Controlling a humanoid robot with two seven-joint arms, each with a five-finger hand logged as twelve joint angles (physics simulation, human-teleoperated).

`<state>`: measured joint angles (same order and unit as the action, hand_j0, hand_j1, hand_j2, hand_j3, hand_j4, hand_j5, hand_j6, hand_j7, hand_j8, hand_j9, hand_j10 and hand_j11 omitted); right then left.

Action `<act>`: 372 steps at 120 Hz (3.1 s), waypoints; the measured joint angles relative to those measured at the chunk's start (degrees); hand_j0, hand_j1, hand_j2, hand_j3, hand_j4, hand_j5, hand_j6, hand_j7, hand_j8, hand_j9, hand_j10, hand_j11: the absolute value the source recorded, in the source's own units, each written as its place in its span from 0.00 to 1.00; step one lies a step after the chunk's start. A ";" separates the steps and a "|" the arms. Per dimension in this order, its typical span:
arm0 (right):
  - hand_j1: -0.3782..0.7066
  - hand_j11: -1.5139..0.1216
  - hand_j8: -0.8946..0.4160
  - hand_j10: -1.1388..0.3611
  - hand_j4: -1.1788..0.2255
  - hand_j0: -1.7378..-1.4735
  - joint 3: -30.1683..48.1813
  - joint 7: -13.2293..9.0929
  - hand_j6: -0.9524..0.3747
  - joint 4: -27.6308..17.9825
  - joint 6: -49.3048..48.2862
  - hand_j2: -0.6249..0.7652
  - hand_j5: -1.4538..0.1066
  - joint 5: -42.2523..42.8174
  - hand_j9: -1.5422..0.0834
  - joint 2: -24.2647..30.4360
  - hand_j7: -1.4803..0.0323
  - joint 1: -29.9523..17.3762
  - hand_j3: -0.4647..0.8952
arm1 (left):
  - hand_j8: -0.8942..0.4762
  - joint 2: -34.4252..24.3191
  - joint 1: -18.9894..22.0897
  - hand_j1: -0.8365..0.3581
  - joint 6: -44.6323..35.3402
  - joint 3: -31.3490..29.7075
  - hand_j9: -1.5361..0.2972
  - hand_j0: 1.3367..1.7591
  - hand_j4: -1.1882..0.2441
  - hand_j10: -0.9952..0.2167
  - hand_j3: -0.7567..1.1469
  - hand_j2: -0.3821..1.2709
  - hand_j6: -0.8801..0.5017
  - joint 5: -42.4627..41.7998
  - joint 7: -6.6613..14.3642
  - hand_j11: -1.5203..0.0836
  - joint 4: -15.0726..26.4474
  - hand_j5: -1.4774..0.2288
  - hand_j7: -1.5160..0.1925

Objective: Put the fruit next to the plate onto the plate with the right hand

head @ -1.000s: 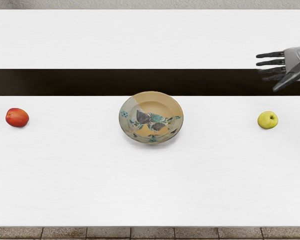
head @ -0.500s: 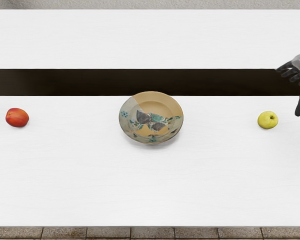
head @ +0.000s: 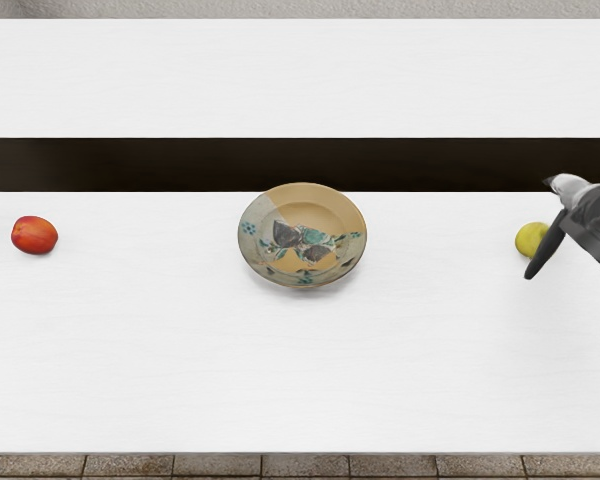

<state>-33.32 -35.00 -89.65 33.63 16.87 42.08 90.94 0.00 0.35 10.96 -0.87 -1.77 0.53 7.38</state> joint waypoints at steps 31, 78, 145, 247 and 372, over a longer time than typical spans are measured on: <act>0.10 0.87 0.63 0.71 0.79 0.30 -2.09 0.00 0.66 2.04 1.27 0.44 0.87 2.60 0.89 -1.95 0.92 -2.58 0.34 | 0.65 0.00 0.00 0.99 -0.01 0.00 0.84 0.76 0.83 0.82 0.40 0.23 0.64 -0.01 0.00 0.95 0.00 0.87 0.89; 0.21 0.80 0.56 0.65 0.72 0.30 -1.22 0.00 0.59 8.47 1.38 0.43 0.80 3.02 0.82 -7.72 0.84 -6.19 0.34 | 0.65 0.00 0.00 0.99 -0.01 0.00 0.84 0.76 0.83 0.82 0.40 0.23 0.64 0.00 0.00 0.95 0.00 0.87 0.89; 0.29 0.74 0.50 0.60 0.67 0.30 -1.17 0.00 0.54 10.46 1.38 0.42 0.73 3.15 0.76 -7.82 0.78 -6.91 0.34 | 0.65 0.00 0.00 0.99 -0.02 0.00 0.84 0.76 0.83 0.82 0.40 0.23 0.64 -0.02 0.00 0.95 0.00 0.87 0.89; 0.65 0.43 0.43 0.33 0.52 0.32 -0.94 -0.05 0.52 15.82 1.46 0.44 0.43 3.71 0.39 -11.53 0.43 -10.61 0.34 | 0.65 0.00 0.00 0.99 -0.01 0.00 0.84 0.76 0.83 0.82 0.40 0.23 0.64 0.00 0.00 0.95 0.00 0.87 0.89; 0.56 0.22 0.34 0.19 0.46 0.35 74.99 0.00 0.46 21.51 -53.05 0.60 0.20 -4.79 0.23 -18.90 0.23 -40.73 0.34 | 0.65 0.00 0.00 0.99 -0.02 0.01 0.84 0.76 0.83 0.82 0.40 0.23 0.64 0.00 0.00 0.95 0.00 0.87 0.89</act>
<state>41.67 -35.00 -68.14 -19.42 12.08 23.18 50.22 0.00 0.35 10.95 -0.87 -1.76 0.52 7.38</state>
